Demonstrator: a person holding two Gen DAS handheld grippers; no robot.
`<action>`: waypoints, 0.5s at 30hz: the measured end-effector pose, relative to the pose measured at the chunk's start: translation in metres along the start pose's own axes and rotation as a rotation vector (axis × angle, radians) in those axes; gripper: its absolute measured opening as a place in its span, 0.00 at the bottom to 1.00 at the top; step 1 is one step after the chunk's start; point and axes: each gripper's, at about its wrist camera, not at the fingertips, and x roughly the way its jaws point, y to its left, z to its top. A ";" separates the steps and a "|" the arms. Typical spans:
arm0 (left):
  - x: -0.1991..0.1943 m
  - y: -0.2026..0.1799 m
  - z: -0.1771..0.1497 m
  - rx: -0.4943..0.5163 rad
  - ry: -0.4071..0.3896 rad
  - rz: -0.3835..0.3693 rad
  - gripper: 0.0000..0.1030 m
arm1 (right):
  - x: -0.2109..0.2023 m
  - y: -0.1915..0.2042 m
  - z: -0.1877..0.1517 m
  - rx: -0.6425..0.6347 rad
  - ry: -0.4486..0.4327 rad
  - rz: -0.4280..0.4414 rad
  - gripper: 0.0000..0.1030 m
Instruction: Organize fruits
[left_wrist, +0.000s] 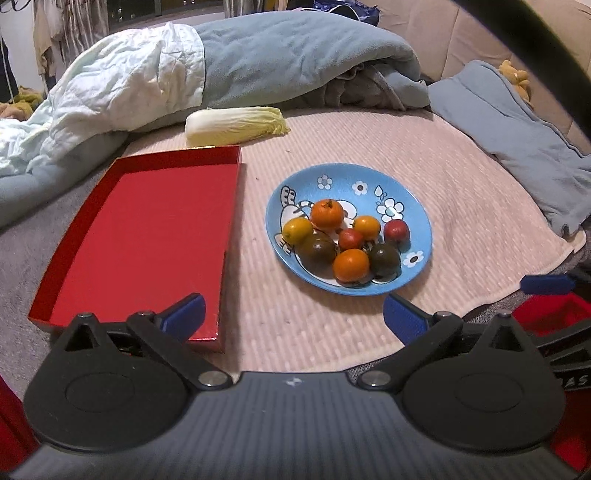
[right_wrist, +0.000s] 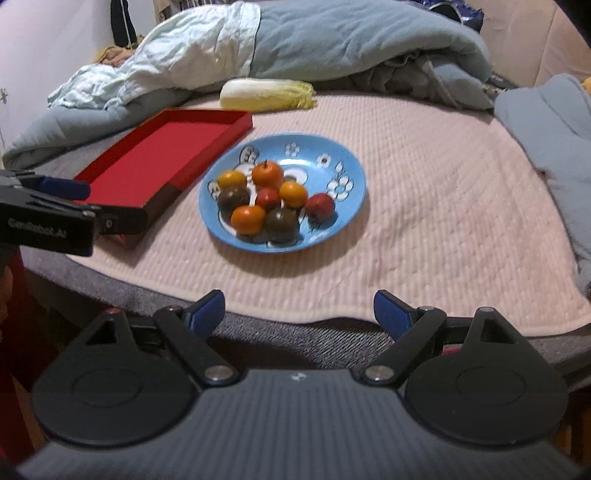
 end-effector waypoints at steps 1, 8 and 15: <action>0.001 0.000 0.000 0.000 0.001 -0.003 1.00 | 0.002 0.001 -0.001 -0.001 0.005 0.005 0.87; 0.018 -0.006 0.000 0.039 0.019 -0.006 1.00 | 0.016 0.004 -0.003 -0.020 0.053 0.023 0.87; 0.034 -0.015 -0.004 0.072 0.039 -0.028 1.00 | 0.031 0.007 -0.004 -0.046 0.116 0.016 0.87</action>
